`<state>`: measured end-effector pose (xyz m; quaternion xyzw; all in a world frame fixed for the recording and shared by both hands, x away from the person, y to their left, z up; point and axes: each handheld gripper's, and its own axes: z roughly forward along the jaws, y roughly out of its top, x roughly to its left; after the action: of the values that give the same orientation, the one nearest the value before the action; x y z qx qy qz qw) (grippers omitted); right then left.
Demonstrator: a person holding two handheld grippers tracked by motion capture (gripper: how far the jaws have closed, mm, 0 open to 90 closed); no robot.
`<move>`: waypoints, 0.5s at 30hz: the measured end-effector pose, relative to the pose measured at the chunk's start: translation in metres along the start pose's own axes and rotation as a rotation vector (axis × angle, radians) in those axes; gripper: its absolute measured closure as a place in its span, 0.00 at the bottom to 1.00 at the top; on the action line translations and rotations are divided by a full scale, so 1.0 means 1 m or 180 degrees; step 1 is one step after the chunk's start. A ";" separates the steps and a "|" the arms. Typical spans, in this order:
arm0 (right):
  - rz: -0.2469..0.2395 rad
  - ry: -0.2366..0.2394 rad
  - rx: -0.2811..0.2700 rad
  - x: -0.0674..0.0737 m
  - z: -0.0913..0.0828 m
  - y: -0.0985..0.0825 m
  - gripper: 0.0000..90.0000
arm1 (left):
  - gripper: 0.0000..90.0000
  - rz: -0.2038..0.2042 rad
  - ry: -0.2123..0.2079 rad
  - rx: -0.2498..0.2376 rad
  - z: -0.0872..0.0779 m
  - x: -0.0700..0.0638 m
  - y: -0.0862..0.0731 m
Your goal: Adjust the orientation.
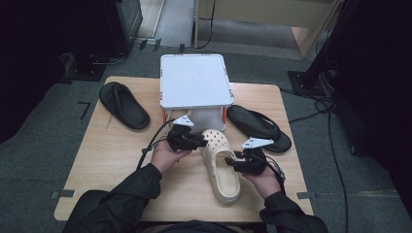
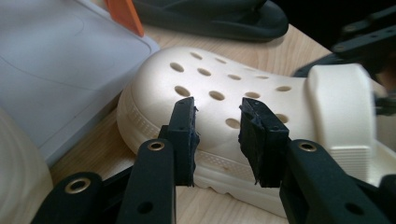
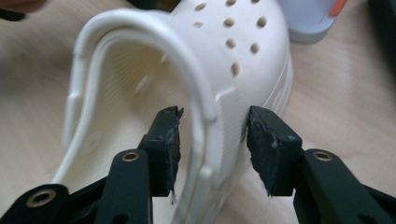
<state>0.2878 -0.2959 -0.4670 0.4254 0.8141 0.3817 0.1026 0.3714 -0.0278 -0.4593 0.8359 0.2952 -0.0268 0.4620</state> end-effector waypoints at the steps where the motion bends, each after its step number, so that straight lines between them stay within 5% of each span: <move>1: -0.0018 -0.0031 -0.0011 0.000 0.002 0.002 0.60 | 0.73 0.0004 0.0001 -0.0011 -0.003 -0.001 0.001; 10: -0.0155 -0.0266 -0.0048 -0.002 0.007 0.010 0.72 | 0.73 0.0022 0.0088 -0.0191 -0.033 0.001 0.012; 15: -0.0078 -0.0338 -0.0057 -0.002 0.005 0.014 0.77 | 0.74 0.0018 0.0165 -0.0247 -0.047 0.004 0.018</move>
<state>0.3005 -0.2901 -0.4613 0.4340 0.8093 0.3646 0.1542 0.3734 0.0042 -0.4199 0.8185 0.3055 0.0075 0.4864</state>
